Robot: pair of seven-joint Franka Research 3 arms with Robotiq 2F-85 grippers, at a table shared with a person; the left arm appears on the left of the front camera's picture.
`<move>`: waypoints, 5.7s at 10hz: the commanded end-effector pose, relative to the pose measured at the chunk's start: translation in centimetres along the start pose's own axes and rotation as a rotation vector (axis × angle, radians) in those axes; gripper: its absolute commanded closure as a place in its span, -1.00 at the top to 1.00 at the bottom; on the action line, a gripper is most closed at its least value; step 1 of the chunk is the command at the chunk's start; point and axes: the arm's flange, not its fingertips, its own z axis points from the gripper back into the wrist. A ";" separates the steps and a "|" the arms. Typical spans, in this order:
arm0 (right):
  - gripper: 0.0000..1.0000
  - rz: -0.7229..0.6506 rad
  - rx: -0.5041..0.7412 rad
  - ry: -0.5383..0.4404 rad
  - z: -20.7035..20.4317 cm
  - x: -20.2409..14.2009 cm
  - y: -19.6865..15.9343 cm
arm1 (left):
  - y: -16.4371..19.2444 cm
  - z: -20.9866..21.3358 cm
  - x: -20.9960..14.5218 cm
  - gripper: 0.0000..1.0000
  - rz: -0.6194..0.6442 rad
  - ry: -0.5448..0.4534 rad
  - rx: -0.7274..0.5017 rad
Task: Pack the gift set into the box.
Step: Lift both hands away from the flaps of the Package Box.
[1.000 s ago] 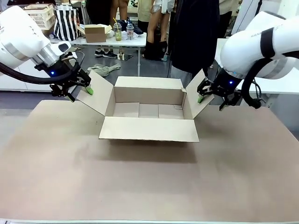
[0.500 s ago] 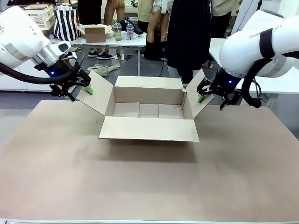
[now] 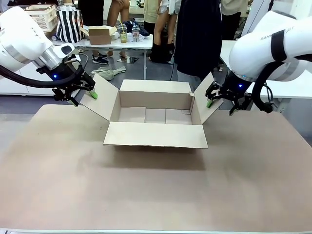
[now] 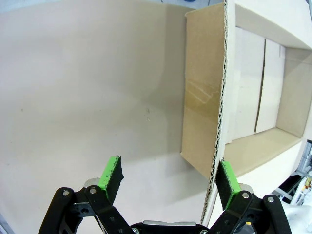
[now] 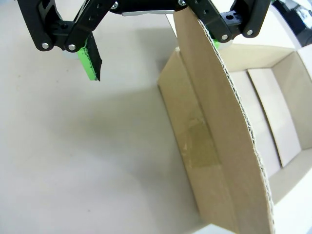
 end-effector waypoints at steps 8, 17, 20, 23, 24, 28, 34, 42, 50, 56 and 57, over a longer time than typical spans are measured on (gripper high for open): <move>1.00 -0.015 -0.024 0.005 0.1 0.1 0.3 | -0.1 0.1 0.0 1.00 0.010 -0.001 0.013; 1.00 -0.015 -0.024 0.005 0.1 0.1 0.3 | -0.1 0.1 0.0 1.00 0.010 -0.001 0.013; 1.00 -0.015 -0.024 0.005 0.1 0.1 0.3 | -0.1 0.1 0.0 1.00 0.010 -0.001 0.013; 1.00 -0.015 -0.024 0.005 0.1 0.1 0.3 | -0.1 0.1 0.0 1.00 0.010 -0.001 0.013; 1.00 -0.015 -0.024 0.005 0.1 0.1 0.3 | -0.1 0.1 0.0 1.00 0.010 -0.001 0.013; 1.00 -0.015 -0.024 0.005 0.1 0.1 0.3 | -0.1 0.1 0.0 1.00 0.010 -0.001 0.013; 1.00 -0.015 -0.024 0.005 0.1 0.1 0.3 | -0.1 0.1 0.0 1.00 0.010 -0.001 0.013; 1.00 -0.015 -0.024 0.005 0.1 0.1 0.3 | -0.1 0.1 0.0 1.00 0.010 -0.001 0.013; 1.00 -0.015 -0.024 0.005 0.1 0.1 0.3 | -0.1 0.1 0.0 1.00 0.010 -0.001 0.013; 1.00 -0.015 -0.024 0.005 0.1 0.1 0.3 | -0.1 0.1 0.0 1.00 0.010 -0.001 0.013; 1.00 -0.015 -0.024 0.005 0.1 0.1 0.3 | -0.1 0.1 0.0 1.00 0.010 -0.001 0.013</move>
